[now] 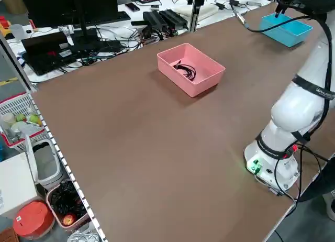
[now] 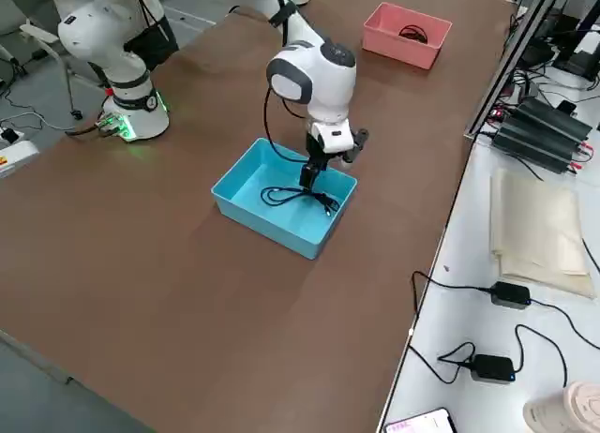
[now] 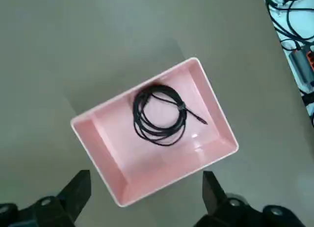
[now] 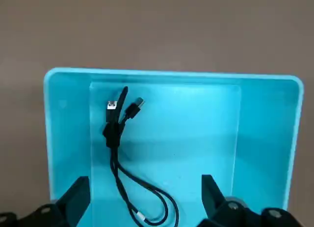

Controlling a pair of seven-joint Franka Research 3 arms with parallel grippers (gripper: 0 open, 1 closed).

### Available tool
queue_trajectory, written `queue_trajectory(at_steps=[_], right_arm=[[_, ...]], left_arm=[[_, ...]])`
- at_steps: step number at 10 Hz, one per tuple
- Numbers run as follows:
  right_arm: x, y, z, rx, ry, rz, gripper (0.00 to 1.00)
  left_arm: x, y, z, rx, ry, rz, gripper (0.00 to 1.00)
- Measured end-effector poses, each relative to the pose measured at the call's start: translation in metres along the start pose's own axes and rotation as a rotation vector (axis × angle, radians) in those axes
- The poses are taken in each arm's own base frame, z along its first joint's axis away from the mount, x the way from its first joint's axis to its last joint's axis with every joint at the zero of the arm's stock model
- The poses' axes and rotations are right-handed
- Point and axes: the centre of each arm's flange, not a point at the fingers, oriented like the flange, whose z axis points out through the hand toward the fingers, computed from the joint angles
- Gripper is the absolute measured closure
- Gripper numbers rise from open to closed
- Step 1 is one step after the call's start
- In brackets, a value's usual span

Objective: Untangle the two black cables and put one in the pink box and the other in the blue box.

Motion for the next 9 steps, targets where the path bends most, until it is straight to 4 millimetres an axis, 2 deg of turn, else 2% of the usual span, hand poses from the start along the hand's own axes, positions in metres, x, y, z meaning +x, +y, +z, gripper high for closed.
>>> queue_trajectory(at_steps=[1, 3, 5, 6, 7, 9], right_arm=[[0.000, 0.001, -0.025, 0.001, 0.016, 0.001, 0.00], [-0.012, 0.006, -0.101, 0.004, 0.022, 0.010, 0.00], [-0.034, 0.011, -0.177, 0.009, 0.014, 0.018, 0.00], [-0.041, 0.013, -0.208, 0.010, 0.007, 0.021, 0.00], [-0.045, 0.014, -0.236, 0.010, -0.001, 0.023, 0.00], [-0.051, 0.015, -0.275, 0.011, -0.013, 0.025, 0.00]], left_arm=[[0.010, -0.009, -0.009, 0.000, 0.002, 0.100, 0.00], [0.024, -0.017, -0.014, -0.004, 0.006, 0.300, 0.00], [0.015, -0.013, -0.020, -0.014, 0.010, 0.499, 0.00], [0.011, -0.013, -0.033, -0.008, 0.003, 0.621, 0.00], [0.008, -0.018, -0.045, 0.020, -0.026, 0.745, 0.00], [0.006, -0.023, -0.058, 0.040, -0.055, 0.918, 0.00]])
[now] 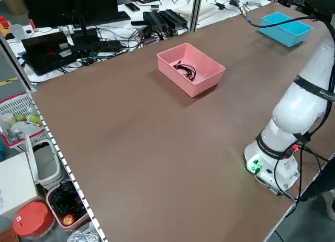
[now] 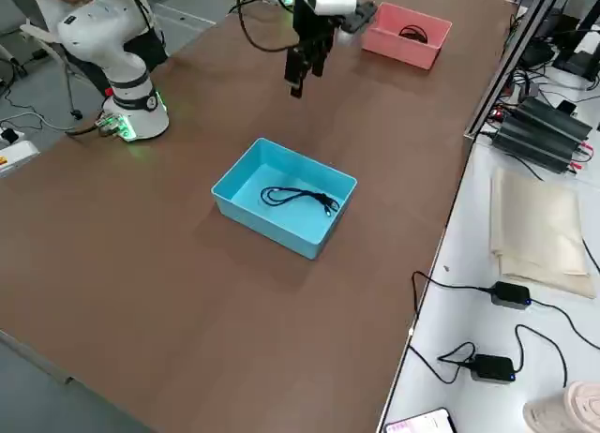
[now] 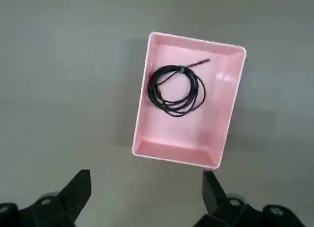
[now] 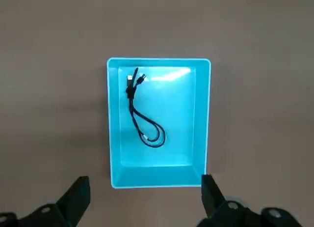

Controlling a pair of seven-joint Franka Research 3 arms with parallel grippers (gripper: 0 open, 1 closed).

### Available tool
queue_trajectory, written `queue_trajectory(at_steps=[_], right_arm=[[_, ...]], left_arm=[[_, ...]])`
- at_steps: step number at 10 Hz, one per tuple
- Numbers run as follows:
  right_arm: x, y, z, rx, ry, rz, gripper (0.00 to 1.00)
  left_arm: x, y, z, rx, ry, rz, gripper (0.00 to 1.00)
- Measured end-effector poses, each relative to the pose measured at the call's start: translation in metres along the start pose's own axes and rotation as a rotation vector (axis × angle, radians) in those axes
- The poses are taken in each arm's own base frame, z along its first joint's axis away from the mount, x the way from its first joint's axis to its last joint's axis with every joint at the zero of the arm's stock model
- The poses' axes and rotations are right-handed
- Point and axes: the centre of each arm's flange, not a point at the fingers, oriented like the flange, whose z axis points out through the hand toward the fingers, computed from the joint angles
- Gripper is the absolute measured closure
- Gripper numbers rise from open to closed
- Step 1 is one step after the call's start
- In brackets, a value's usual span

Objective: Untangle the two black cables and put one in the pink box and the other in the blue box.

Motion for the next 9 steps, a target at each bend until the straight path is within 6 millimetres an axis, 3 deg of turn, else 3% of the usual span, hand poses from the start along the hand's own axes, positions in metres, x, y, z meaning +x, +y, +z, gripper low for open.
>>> queue_trajectory(at_steps=[2, 4, 7, 9], right_arm=[[-0.006, -0.001, -0.022, 0.001, -0.016, -0.002, 0.00], [-0.010, -0.003, -0.027, 0.002, -0.036, -0.004, 0.00], [-0.013, -0.004, -0.034, 0.008, -0.041, -0.005, 0.00], [-0.014, -0.004, -0.038, 0.008, -0.040, -0.004, 0.00]], left_arm=[[0.003, -0.001, 0.006, 0.023, -0.009, 0.116, 0.00], [0.006, -0.004, 0.011, 0.038, -0.021, 0.163, 0.00], [0.005, 0.015, 0.020, 0.057, -0.037, 0.194, 0.00], [0.006, 0.014, 0.018, 0.057, -0.034, 0.194, 0.00]])
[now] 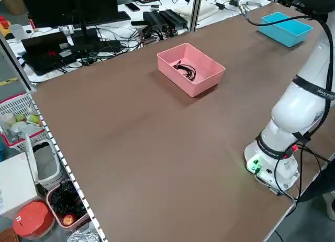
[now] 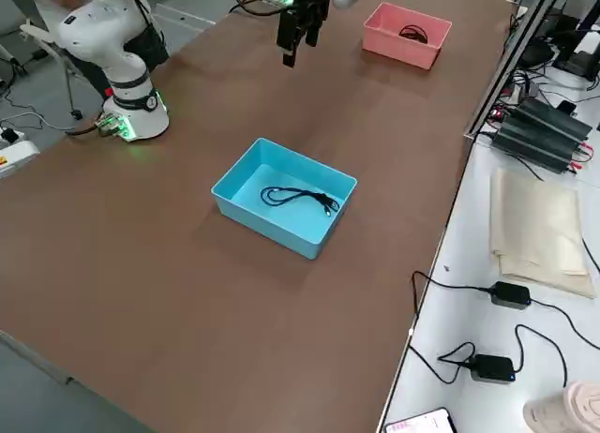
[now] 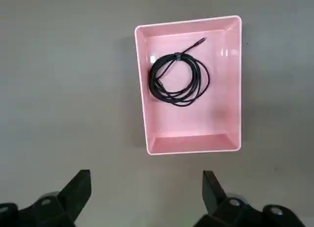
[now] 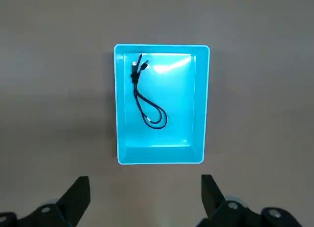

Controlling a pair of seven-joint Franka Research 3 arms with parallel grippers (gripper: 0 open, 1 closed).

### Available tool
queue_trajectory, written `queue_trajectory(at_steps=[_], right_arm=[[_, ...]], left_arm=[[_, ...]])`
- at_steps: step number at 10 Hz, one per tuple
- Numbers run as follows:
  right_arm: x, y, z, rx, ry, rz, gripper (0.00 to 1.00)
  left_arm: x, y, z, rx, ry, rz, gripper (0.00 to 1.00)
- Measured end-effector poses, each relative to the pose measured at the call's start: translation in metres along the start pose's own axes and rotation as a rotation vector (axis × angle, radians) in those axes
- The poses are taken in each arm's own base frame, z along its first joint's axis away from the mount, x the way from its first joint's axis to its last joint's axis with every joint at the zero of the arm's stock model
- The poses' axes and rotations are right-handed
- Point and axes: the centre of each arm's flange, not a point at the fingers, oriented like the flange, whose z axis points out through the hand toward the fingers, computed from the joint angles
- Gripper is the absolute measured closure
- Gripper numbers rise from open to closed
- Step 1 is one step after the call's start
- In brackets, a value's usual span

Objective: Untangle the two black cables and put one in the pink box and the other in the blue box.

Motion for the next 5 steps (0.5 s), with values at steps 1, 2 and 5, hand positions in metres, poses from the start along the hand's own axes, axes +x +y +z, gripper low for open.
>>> queue_trajectory(at_steps=[1, 2, 5], right_arm=[[-0.0005, 0.0001, -0.0019, 0.000, 0.002, 0.000, 0.00], [-0.0005, 0.0001, -0.0026, 0.000, 0.003, 0.000, 0.00], [-0.0006, 0.0001, -0.0025, 0.000, 0.002, 0.000, 0.00]], left_arm=[[0.0001, -0.0031, -0.0008, -0.005, 0.002, -0.005, 0.00], [0.0002, -0.0044, -0.0011, -0.016, 0.002, -0.010, 0.00], [0.0002, -0.0047, -0.0017, -0.025, 0.002, -0.013, 0.00]])
